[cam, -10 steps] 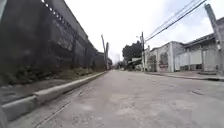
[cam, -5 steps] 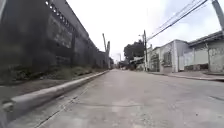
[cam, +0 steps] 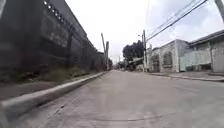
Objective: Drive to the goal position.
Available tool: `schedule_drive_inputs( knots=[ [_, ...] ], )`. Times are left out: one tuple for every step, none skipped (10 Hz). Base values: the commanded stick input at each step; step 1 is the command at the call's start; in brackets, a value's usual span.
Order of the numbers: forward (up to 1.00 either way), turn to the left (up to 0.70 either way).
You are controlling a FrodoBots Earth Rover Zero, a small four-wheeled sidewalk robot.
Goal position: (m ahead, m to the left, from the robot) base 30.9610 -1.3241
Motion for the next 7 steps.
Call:
schedule_drive_inputs(
  knots=[
    [0.85,0.00],
    [0.85,0.00],
    [0.85,-0.22],
    [0.85,0.00],
    [0.85,0.00],
    [0.85,0.00],
    [0.85,0.00]
  ],
)
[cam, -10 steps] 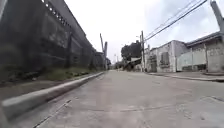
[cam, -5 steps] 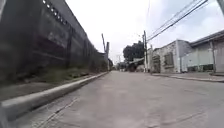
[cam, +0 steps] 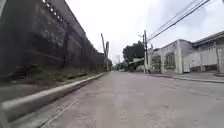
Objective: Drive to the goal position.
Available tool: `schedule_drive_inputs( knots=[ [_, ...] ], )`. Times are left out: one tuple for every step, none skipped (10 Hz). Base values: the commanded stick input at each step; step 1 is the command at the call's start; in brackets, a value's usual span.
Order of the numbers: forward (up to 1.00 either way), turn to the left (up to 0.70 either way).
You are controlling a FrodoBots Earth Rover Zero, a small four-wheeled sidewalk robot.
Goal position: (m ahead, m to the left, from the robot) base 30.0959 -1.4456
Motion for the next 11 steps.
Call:
schedule_drive_inputs(
  knots=[
    [0.85,0.00],
    [0.85,0.00],
    [0.85,0.00],
    [0.85,-0.02],
    [0.85,-0.21],
    [0.85,-0.25],
    [0.85,-0.06],
    [0.85,-0.01],
    [0.85,0.00],
    [0.85,0.00],
    [0.85,0.00]
  ],
)
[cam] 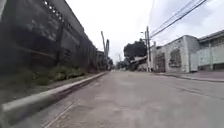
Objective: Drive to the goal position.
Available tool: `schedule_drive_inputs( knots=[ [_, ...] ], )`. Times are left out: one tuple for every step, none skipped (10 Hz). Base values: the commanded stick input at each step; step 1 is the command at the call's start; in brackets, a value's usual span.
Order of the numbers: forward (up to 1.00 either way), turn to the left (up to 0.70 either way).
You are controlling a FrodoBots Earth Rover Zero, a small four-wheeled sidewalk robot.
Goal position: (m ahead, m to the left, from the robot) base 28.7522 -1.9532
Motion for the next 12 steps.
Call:
schedule_drive_inputs(
  knots=[
    [0.85,-0.03],
    [0.85,-0.30],
    [0.85,-0.28],
    [0.85,-0.12],
    [0.85,0.00],
    [0.85,0.00],
    [0.85,0.00],
    [0.85,-0.03],
    [0.85,-0.23],
    [0.85,-0.22],
    [0.85,-0.05],
    [0.85,0.00]
  ],
)
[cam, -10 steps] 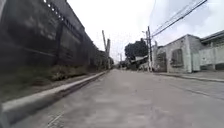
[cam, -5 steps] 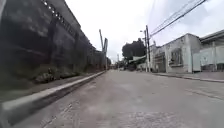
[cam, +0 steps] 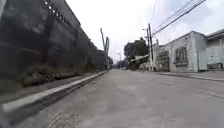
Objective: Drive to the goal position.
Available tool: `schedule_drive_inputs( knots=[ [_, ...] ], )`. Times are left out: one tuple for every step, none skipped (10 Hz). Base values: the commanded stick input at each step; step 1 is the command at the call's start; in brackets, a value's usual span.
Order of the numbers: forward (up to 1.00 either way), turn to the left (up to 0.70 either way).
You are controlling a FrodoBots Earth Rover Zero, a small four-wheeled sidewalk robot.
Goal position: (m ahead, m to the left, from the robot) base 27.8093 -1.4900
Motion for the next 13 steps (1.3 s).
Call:
schedule_drive_inputs(
  knots=[
    [0.85,0.00],
    [0.85,-0.01],
    [0.85,-0.09],
    [0.85,-0.34],
    [0.85,-0.34],
    [0.85,-0.20],
    [0.85,-0.07],
    [0.85,0.00],
    [0.85,0.00],
    [0.85,0.00],
    [0.85,-0.17],
    [0.85,-0.32],
    [0.85,-0.08]
  ],
)
